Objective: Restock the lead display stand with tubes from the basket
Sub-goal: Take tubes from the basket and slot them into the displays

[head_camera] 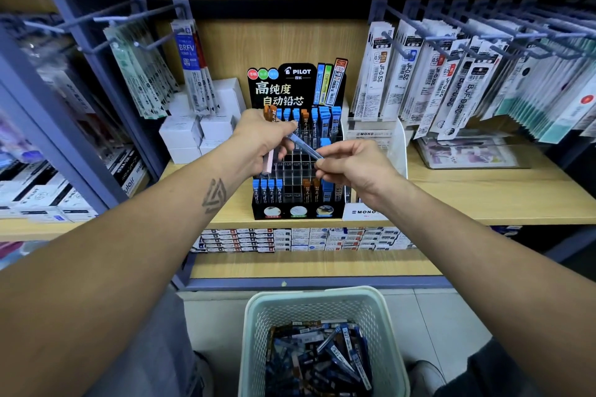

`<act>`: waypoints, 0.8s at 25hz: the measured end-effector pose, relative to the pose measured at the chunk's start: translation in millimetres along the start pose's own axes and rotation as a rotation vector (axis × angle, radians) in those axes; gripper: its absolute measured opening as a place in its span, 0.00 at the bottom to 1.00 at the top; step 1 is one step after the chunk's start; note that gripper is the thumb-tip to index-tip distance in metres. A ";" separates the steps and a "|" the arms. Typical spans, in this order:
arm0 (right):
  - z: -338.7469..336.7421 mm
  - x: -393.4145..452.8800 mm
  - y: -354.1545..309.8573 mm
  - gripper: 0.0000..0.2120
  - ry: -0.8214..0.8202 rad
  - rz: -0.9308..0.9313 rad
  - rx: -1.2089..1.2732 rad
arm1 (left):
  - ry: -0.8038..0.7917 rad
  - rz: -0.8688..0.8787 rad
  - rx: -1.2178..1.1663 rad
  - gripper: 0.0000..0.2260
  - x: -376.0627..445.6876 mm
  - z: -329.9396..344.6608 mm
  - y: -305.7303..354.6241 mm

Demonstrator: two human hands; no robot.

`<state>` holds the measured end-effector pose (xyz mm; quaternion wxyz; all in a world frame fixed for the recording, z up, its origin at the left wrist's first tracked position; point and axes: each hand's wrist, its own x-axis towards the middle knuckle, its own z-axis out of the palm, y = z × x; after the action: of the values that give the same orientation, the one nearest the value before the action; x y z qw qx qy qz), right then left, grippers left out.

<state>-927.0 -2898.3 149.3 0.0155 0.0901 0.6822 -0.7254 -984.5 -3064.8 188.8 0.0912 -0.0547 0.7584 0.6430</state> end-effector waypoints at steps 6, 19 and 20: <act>0.5 7.3 -6.0 0.07 0.019 0.007 0.256 | -0.116 -0.007 0.022 0.06 -6.7 -12.2 9.2; 17.9 13.4 -22.9 0.06 0.006 -0.404 -0.727 | -0.118 -0.099 0.016 0.11 -8.6 -48.6 2.5; 20.9 13.1 -21.7 0.06 0.000 -0.414 -0.823 | -0.143 -0.109 0.001 0.12 -8.2 -48.0 1.8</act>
<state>-945.4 -2916.3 169.8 -0.0951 -0.0616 0.9172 -0.3821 -980.1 -3112.1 199.7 0.1799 -0.0500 0.7462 0.6391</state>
